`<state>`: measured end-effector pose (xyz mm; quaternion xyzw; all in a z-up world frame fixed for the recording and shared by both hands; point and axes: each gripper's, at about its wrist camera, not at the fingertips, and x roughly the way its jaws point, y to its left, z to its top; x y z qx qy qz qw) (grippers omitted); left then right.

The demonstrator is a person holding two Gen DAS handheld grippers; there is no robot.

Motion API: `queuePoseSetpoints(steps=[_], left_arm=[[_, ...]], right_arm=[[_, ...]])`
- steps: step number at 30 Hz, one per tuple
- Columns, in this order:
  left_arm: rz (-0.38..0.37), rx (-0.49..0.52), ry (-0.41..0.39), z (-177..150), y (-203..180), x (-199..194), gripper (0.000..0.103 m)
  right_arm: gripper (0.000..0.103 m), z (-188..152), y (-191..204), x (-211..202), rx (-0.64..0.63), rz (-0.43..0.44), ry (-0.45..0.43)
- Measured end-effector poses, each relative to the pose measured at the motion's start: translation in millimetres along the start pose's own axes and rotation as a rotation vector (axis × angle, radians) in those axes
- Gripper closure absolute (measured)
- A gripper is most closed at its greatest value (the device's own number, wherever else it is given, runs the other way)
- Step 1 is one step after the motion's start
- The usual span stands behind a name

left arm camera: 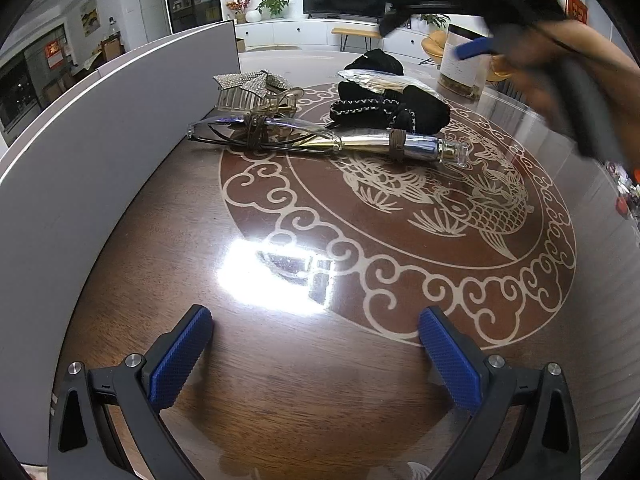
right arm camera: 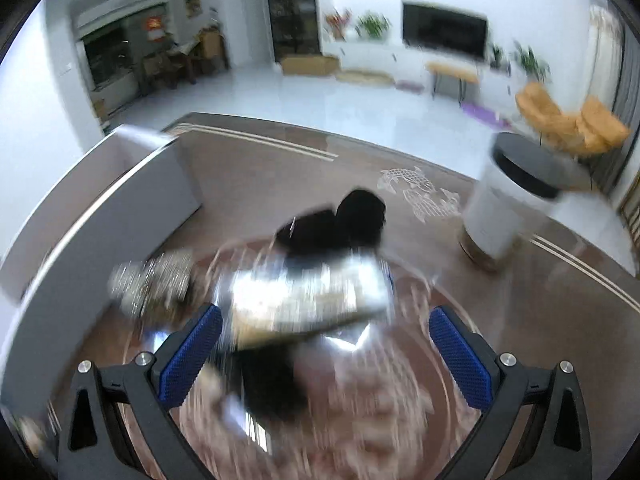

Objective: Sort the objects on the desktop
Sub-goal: 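Reach the right tool to the black gloves and grasp one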

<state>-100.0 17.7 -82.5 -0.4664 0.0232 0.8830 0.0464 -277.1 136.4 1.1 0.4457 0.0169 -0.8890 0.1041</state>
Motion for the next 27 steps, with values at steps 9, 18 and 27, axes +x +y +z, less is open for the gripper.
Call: queuePoseSetpoints(steps=[9,18,27], left_arm=[[0.014,-0.022,0.000,1.9,3.5,0.4,0.000],[0.017,-0.025,0.001,3.0,3.0,0.7,0.000],[0.020,-0.028,0.004,0.9,5.5,-0.7,0.000]], right_arm=[[0.000,-18.8,45.0,69.2,-0.168,0.013,0.062],[0.000,-123.1,16.7,9.9,-0.208,0.088,0.193],[0.000,-15.8,-29.2,10.4,0.060,0.075,0.053]])
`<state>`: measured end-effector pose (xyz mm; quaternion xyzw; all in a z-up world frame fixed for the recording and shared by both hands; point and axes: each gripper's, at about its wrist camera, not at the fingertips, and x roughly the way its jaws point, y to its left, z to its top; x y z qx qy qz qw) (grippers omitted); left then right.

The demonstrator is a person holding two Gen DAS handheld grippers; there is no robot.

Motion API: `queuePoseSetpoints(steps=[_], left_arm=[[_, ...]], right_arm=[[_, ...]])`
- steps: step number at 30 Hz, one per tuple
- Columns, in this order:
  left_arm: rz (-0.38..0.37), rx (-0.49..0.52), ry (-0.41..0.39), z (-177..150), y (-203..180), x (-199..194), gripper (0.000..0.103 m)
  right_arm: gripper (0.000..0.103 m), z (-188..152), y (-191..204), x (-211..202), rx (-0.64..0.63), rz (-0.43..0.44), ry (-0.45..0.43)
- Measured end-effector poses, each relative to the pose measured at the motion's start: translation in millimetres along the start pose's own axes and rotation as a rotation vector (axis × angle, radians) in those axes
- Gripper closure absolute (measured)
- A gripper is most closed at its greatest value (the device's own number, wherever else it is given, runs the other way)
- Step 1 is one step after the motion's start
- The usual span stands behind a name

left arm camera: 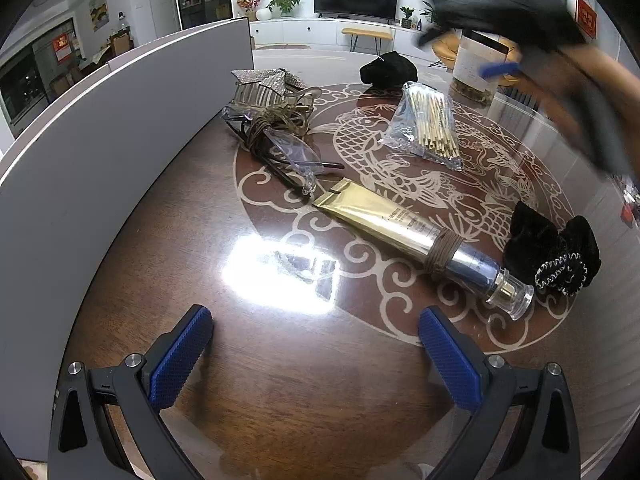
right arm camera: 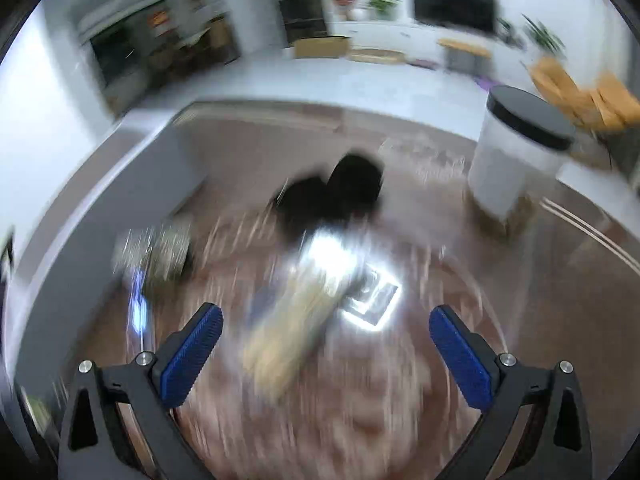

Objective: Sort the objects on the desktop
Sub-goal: 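Reach the right tool to the black gloves and grasp one, then grasp the clear eyeglasses with the left tool while the right tool lifts the black glove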

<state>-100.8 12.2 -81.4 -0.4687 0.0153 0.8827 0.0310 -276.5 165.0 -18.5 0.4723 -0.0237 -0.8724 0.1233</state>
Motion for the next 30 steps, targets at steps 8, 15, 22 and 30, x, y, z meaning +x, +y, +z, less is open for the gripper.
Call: queuePoseSetpoints(steps=[8,15,22,30], left_arm=[[0.026,-0.039,0.005,-0.8,12.2,-0.8,0.000],[0.030,-0.045,0.007,-0.3,14.8,-0.6,0.000],[0.030,-0.113,0.008,-3.4,30.2,-5.5,0.000],[-0.024,-0.186,-0.011,-2.9,43.9,-10.1,0.000]], right_arm=[[0.003,93.1,14.6,102.3,0.152,-0.123,0.035],[0.016,72.4,121.9,120.4,-0.214,0.128,0.088],[0.018,-6.9,201.9,99.7,-0.629,0.229,0.139],[0.017,-62.8,107.0,45.9,-0.444,0.061,0.161]])
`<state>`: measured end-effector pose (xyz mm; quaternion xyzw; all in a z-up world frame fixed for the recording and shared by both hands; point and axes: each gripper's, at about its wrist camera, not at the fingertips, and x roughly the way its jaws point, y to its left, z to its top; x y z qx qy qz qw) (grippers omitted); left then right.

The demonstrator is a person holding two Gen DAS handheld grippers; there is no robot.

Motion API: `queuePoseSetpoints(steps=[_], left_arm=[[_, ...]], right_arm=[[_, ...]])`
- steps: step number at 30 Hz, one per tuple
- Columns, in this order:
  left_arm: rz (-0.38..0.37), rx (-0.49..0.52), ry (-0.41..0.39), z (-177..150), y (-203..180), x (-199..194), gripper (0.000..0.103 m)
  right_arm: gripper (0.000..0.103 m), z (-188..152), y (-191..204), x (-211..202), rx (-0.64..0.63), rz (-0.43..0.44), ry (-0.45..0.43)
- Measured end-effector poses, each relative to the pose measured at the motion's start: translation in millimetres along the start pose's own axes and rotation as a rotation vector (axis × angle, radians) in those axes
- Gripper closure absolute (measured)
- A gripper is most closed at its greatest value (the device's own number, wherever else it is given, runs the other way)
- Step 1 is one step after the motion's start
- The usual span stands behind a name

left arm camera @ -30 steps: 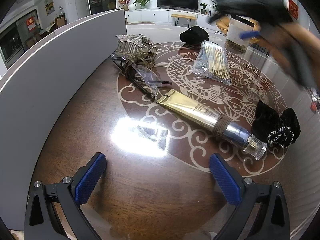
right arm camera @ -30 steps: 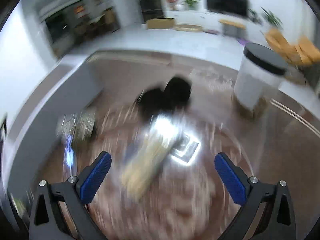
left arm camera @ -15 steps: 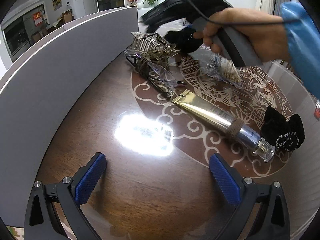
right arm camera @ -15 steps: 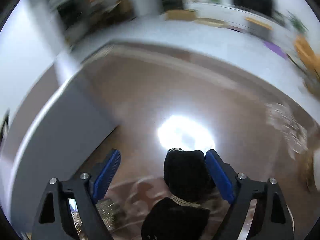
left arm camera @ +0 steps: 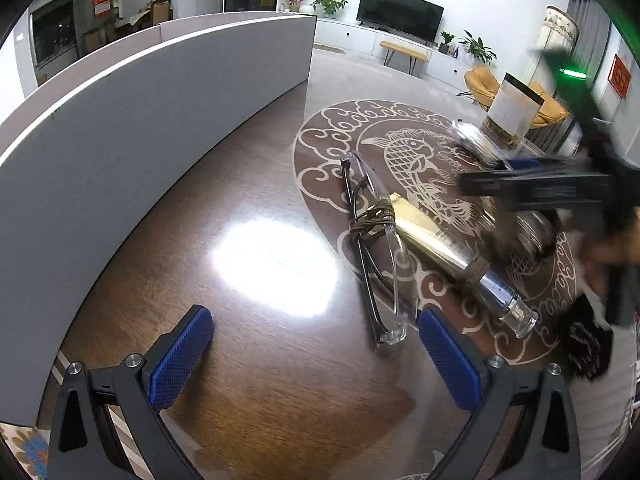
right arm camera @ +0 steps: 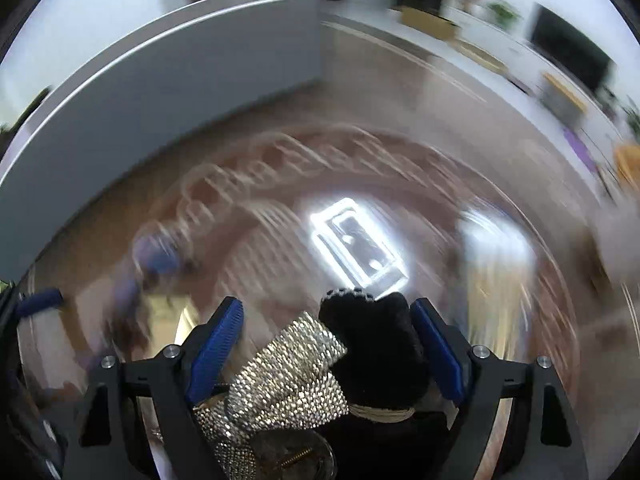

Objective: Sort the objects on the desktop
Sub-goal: 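Grasp the clear eyeglasses with the left tool while the right tool lifts the black glove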

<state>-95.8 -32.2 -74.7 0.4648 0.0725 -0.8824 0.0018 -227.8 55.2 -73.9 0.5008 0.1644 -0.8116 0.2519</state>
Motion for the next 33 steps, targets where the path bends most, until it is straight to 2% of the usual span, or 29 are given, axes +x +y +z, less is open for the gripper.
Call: queuePoseSetpoints(steps=[2,4,6,8,10,13,14,16,18,21,24,26,30,33], left_arm=[[-0.019,0.007,0.000,-0.3,-2.4,0.0,0.000],[-0.049,0.014,0.000,-0.5,-2.7,-1.6,0.000],[-0.068,0.024,-0.004,-3.2,-4.9,-6.1,0.000],[-0.057,0.029,-0.016,-5.4,-7.3,-10.5,0.000],[-0.056,0.016,-0.025,-6.8,-5.2,-15.0,0.000],[-0.094,0.005,-0.009,-7.2,-5.6,-13.1,0.000],[-0.108,0.018,-0.012,-8.0,-9.4,-14.9,0.000],[-0.130,0.067,-0.037,-8.9,-19.2,-21.5,0.000],[-0.144,0.116,-0.055,-11.9,-30.2,-28.7,0.000],[-0.206,0.127,-0.068,-14.6,-33.9,-39.2,0.000],[-0.192,0.046,-0.091,-4.2,-12.3,-41.3,0.000],[-0.192,0.033,-0.057,3.2,-3.2,-31.5,0.000],[-0.120,0.176,0.000,16.5,-12.0,-11.5,0.000],[-0.092,0.240,0.017,23.9,-19.0,-0.5,0.000]], right_arm=[[0.017,-19.3,-15.0,-28.2,0.085,0.034,-0.053],[0.010,-41.1,-23.6,-61.7,0.191,0.054,-0.157],[0.007,-63.6,-30.9,-84.4,0.296,-0.032,-0.196],[0.007,-100.4,-22.7,-109.8,0.349,-0.137,-0.177],[0.007,-127.6,-19.0,-122.9,0.379,-0.154,-0.160],[0.007,-159.0,3.2,-146.8,0.347,-0.016,-0.188],[0.007,-164.4,20.7,-150.4,0.310,-0.010,-0.185],[0.007,-190.6,26.4,-170.3,0.269,-0.030,-0.184],[0.007,-213.2,33.9,-172.4,0.261,-0.096,-0.177],[0.007,-231.5,22.1,-164.6,0.252,-0.171,-0.176],[0.007,-251.2,25.6,-171.7,0.248,-0.231,-0.196],[0.007,-257.9,35.4,-177.9,0.248,-0.207,-0.244],[0.007,-270.5,67.4,-186.3,0.199,-0.199,-0.304],[0.007,-272.1,84.9,-186.4,0.173,-0.197,-0.338]])
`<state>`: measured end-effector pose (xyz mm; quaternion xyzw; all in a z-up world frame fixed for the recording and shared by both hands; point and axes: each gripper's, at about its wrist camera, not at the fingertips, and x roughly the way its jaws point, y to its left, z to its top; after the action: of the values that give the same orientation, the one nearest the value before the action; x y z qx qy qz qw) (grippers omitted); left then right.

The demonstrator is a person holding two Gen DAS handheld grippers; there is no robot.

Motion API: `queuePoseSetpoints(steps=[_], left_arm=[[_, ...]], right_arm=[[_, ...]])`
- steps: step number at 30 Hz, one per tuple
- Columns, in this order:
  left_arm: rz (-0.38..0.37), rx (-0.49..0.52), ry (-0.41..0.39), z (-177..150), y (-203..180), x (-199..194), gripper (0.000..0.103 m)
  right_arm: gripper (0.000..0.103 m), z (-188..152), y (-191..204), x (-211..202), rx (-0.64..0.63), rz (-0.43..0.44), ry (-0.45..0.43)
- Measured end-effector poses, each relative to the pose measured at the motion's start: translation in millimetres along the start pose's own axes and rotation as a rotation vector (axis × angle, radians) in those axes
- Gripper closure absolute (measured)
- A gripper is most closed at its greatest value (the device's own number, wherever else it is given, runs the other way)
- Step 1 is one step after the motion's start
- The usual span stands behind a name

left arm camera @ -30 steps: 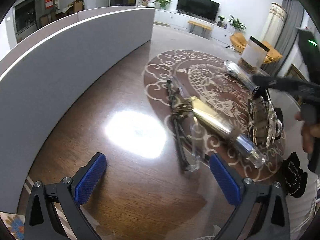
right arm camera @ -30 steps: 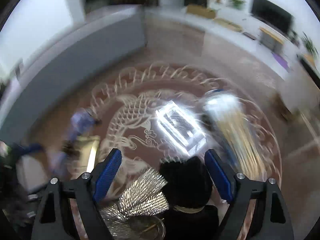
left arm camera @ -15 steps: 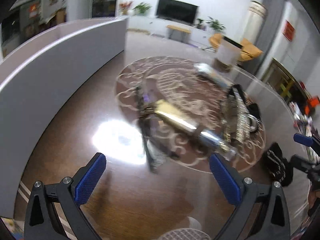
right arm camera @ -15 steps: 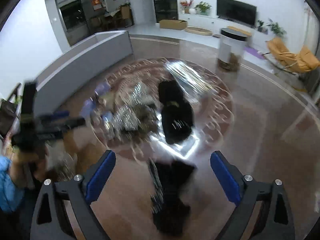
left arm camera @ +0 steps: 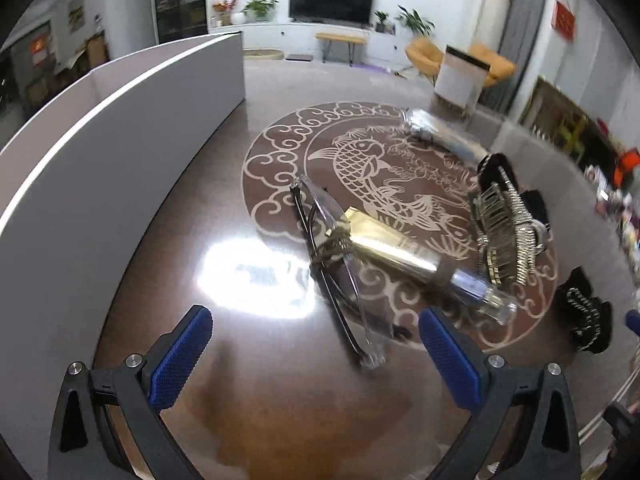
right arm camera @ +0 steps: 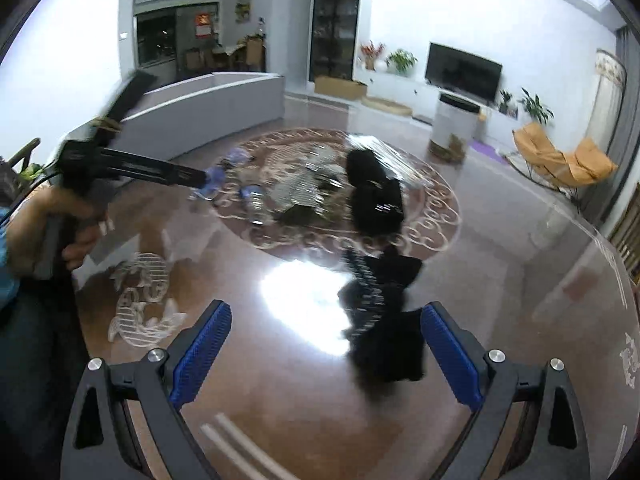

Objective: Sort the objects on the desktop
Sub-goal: 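Grasp the clear eyeglasses with the left tool while the right tool lifts the black glove, then carry the eyeglasses and the black glove over the white bin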

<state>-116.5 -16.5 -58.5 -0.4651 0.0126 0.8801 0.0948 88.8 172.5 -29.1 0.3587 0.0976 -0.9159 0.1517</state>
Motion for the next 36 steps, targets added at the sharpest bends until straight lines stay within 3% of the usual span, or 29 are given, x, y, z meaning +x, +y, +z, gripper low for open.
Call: queuePoseSetpoints(steps=[2,4,5,6,7,9,12,17,20,21,22,24,29,30,32,33,34,35,36], left_arm=[[-0.003,0.008,0.019,4.6,-0.4,8.8,0.002],[-0.012,0.009,0.054,10.0,0.1,21.1,0.024],[0.005,0.020,0.045,12.0,-1.1,21.1,0.030],[0.017,0.028,0.042,15.1,-2.0,22.9,0.041],[0.022,0.029,0.042,17.0,-2.6,23.2,0.058],[0.001,0.004,0.038,21.0,2.9,21.2,0.075],[-0.038,0.005,0.047,16.3,8.7,16.9,0.076],[-0.083,0.120,0.103,-13.9,-1.2,-5.0,0.076],[-0.067,0.169,0.120,-24.3,-9.9,-10.5,0.073],[-0.059,0.186,0.119,-26.5,-11.8,-10.9,0.066],[-0.050,0.197,0.119,-28.0,-12.4,-10.1,0.046],[-0.016,0.204,0.123,-29.6,-11.5,-6.3,0.026],[-0.058,0.165,0.102,-25.4,-0.3,-2.0,0.026],[-0.055,0.169,0.104,-23.9,-0.2,-0.5,0.027],[-0.048,0.182,0.096,-21.9,-1.8,0.0,0.041],[-0.038,0.192,0.091,-20.4,-3.1,0.1,0.058],[-0.047,0.189,0.091,-18.3,-3.5,-0.6,0.082],[-0.056,0.177,0.098,-16.3,-2.6,-0.9,0.083],[-0.074,0.158,0.101,-14.6,-0.8,-1.8,0.084]], right_arm=[[0.007,0.5,5.5,-3.1,-0.005,0.010,-0.015],[0.007,1.7,7.5,-4.6,-0.009,0.013,-0.020],[0.007,3.1,7.0,-4.9,-0.010,0.014,-0.020],[0.007,3.2,6.9,-6.0,-0.010,0.011,-0.019],[0.007,2.1,6.5,-8.2,-0.009,0.006,-0.021],[0.007,0.7,5.2,-10.6,-0.008,0.001,-0.021],[0.007,-4.7,4.0,-9.3,-0.003,-0.011,-0.007],[0.007,-10.0,-12.8,-3.1,0.023,-0.006,0.041],[0.007,-8.5,-29.3,13.6,0.009,-0.001,0.097],[0.007,-8.0,-34.1,20.6,0.003,0.001,0.116],[0.007,-6.7,-40.6,31.2,0.001,0.009,0.149],[0.007,-4.6,-48.4,46.6,0.012,0.040,0.195],[0.007,4.2,-57.0,67.5,0.009,0.053,0.206],[0.007,6.3,-57.9,69.9,0.011,0.054,0.205],[0.007,10.4,-57.8,74.3,0.001,0.049,0.204],[0.007,12.4,-56.4,77.2,-0.012,0.053,0.204],[0.016,13.6,-54.9,79.4,-0.021,0.062,0.205],[0.030,14.5,-52.6,81.7,-0.031,0.066,0.209],[0.060,15.4,-50.4,83.8,-0.037,0.074,0.224]])
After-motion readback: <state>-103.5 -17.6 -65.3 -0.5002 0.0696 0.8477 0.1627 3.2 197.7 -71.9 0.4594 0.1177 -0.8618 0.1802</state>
